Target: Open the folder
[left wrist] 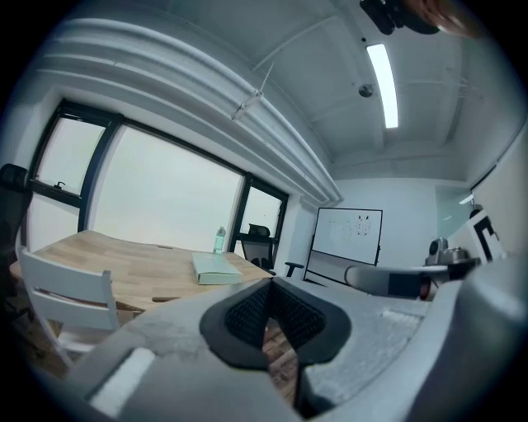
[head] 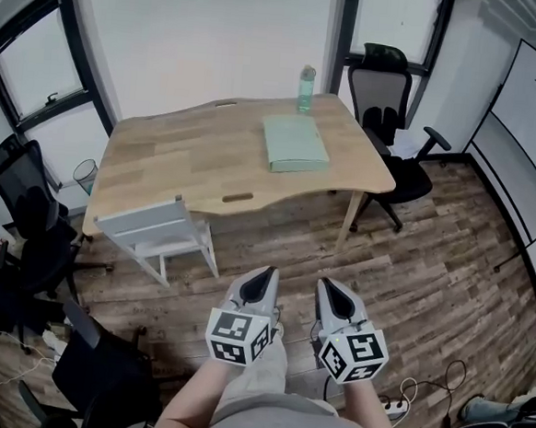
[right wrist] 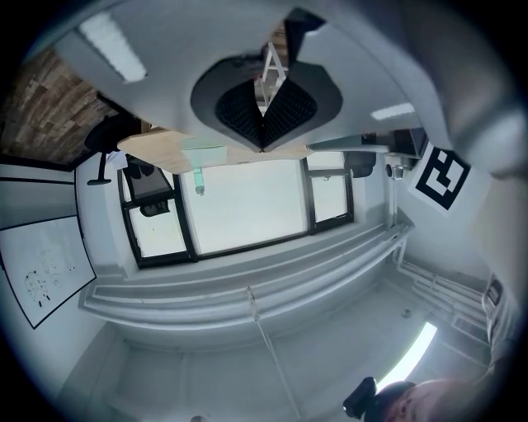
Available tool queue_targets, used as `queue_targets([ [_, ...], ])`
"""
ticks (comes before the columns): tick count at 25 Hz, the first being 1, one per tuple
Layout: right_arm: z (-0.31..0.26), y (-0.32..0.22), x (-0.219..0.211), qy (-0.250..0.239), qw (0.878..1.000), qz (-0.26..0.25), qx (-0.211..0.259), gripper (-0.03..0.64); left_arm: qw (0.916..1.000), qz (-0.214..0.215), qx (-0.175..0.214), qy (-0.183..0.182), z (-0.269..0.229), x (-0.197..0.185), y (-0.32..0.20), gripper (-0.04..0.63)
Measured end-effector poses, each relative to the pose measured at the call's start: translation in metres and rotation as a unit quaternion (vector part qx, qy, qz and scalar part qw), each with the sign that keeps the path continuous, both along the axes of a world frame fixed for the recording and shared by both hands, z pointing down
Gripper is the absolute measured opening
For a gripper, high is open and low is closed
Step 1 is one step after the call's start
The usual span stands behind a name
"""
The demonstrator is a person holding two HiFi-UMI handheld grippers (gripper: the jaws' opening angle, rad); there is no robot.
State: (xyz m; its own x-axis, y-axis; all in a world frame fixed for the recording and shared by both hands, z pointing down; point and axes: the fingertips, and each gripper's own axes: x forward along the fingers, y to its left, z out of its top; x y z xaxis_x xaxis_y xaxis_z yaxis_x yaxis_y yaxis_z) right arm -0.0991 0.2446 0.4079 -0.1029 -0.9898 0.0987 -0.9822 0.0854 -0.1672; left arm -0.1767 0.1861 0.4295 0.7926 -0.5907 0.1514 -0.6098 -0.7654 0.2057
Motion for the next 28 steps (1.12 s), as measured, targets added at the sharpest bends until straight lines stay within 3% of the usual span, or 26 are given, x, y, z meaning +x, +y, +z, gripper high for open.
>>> queue_targets([
  [16, -0.016, -0.157, 0.073, 0.010, 1.000, 0.012, -0.003, -0.002, 0.9999, 0.000, 0.001, -0.012, -0.002, 0.061, -0.159, 0.003],
  [28, -0.017, -0.255, 0.099, 0.002, 1.000, 0.008, 0.001, -0.002, 0.9997, -0.002, -0.006, -0.022, 0.007, 0.084, -0.255, 0.003],
])
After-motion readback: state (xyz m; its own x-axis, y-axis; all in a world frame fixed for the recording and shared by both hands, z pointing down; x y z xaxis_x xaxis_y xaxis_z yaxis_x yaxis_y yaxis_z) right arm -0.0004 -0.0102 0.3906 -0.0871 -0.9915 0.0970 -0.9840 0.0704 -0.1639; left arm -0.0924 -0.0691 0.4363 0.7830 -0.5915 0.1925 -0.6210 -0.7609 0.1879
